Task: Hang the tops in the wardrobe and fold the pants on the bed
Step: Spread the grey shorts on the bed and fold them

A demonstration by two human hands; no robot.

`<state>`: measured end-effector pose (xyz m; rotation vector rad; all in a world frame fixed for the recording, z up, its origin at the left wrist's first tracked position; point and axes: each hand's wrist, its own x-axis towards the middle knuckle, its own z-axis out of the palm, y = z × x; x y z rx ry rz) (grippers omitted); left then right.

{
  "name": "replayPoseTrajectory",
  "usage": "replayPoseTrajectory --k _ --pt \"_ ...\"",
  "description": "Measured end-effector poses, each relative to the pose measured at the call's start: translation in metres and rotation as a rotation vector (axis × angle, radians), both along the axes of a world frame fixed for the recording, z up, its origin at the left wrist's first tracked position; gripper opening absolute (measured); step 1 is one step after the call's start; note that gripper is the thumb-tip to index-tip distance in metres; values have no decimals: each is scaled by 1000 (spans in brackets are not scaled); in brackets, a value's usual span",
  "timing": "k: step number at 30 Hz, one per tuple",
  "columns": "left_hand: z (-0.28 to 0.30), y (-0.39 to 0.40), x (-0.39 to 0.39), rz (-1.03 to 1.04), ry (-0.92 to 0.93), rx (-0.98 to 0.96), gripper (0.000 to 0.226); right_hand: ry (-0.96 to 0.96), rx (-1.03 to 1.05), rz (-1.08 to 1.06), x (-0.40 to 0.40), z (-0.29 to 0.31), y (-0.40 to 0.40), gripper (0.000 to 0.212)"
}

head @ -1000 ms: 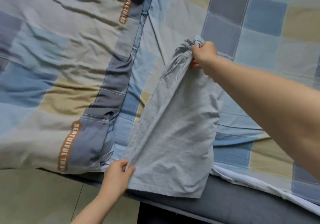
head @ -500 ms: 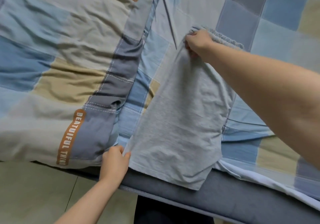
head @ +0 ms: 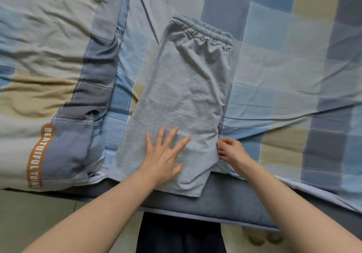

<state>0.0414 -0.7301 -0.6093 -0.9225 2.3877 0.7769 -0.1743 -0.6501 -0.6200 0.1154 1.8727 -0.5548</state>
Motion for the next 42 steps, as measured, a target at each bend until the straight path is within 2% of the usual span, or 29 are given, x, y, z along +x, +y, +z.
replayPoseTrajectory --k 1,3,5,8,11,12,14,16,18,20,22,24,26,29,32,36,39,42 --pt "-5 2 -12 29 -36 68 88 -104 -33 19 3 1 0 6" --pt "-14 6 -30 133 -101 165 92 -234 -51 78 6 3 -1 18" --pt "-20 8 -38 184 -148 221 97 -281 -56 66 8 7 -3 20" --pt "-21 10 -40 190 -186 270 97 -150 -74 174 3 9 3 17" --pt "-19 1 -36 176 -187 328 95 0 -24 288 -5 6 15 28" --pt "-18 -3 -35 139 -212 320 94 97 28 367 -9 5 21 27" --pt "-15 -4 -34 55 -285 236 93 299 215 600 -13 5 29 12" --pt "-9 6 -40 48 -312 124 92 389 261 643 -17 3 30 18" --pt "-1 28 -48 20 -227 10 87 381 113 591 -20 2 16 21" --pt "2 61 -52 -99 -19 -129 75 308 -27 581 -16 0 0 26" --pt "2 92 -53 -160 79 -165 66 215 -48 602 -13 -3 -11 37" --pt "-2 113 -52 -169 -48 -94 63 181 -8 664 -14 -9 -16 42" --pt "-6 122 -49 -118 -181 -65 50 192 24 748 -19 -11 -20 42" --pt "3 124 -43 -89 -137 -95 26 296 17 789 -20 -5 -24 48" --pt "11 121 -32 71 12 -76 28 441 -27 764 -4 11 -24 45" --pt "14 113 -13 539 143 288 22 591 -102 762 24 28 -33 31" --pt "12 100 7 828 197 389 33 537 -191 751 43 26 -49 22" --pt "5 87 25 946 173 506 24 431 -242 769 57 11 -62 16"
